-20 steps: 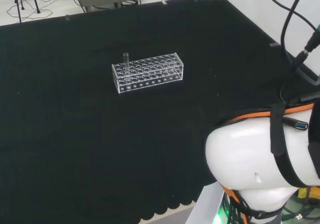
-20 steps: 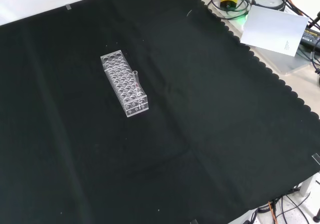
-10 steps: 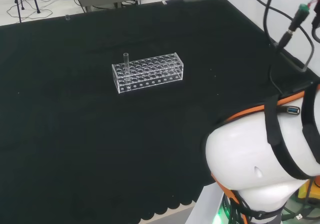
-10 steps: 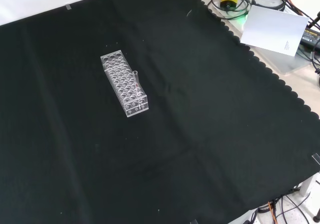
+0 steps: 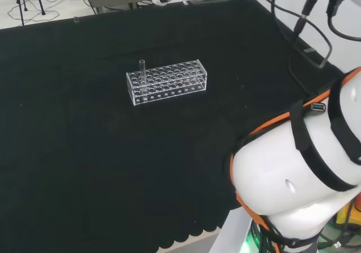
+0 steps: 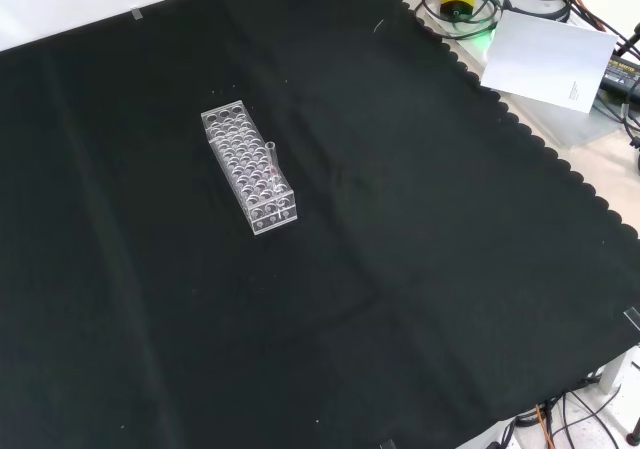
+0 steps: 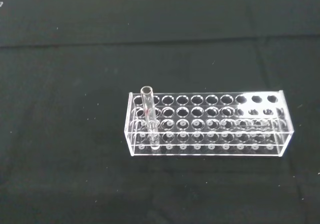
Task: Pick up the test tube.
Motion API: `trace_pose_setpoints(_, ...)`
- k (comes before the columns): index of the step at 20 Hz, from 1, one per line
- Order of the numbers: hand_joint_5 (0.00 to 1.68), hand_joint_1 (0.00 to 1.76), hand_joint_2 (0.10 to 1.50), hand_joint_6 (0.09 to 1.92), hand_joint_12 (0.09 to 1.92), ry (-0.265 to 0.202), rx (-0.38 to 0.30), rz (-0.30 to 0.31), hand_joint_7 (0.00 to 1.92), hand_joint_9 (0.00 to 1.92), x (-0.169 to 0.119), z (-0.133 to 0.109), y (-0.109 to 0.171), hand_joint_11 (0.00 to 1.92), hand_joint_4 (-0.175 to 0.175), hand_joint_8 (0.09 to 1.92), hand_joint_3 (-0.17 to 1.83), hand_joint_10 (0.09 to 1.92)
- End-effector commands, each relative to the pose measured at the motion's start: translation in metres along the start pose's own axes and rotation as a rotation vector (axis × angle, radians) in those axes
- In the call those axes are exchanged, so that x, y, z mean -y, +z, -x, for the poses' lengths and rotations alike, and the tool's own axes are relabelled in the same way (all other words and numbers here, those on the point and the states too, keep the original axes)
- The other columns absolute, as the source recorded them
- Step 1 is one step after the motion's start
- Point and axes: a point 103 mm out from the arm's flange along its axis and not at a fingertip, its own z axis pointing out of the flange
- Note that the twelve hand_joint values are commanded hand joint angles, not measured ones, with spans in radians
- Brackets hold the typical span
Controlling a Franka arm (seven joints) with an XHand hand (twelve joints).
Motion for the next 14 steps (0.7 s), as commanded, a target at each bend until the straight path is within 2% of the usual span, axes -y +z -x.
trace_pose_setpoints(1, 0.32, 0.68, 0.77, 0.09, 1.53, -0.009, -0.024, -0.048, 0.19, 0.31, -0.032, -0.010, 0.016, 0.12, -0.050, 0.86, 0.66, 0.91)
trace_pose_setpoints(7, 0.35, 0.69, 0.77, 0.09, 1.53, -0.018, -0.028, -0.108, 0.19, 0.31, -0.060, -0.019, 0.040, 0.12, -0.055, 0.86, 0.66, 0.91)
trace_pose_setpoints(11, 0.38, 0.74, 0.75, 0.09, 1.50, -0.007, -0.054, -0.073, 0.35, 0.39, -0.074, -0.022, 0.051, 0.19, -0.089, 0.83, 0.67, 0.88)
trace_pose_setpoints(14, 0.43, 0.77, 0.72, 0.11, 1.47, -0.001, -0.058, -0.082, 0.46, 0.47, -0.084, -0.022, 0.059, 0.25, -0.095, 0.79, 0.70, 0.84)
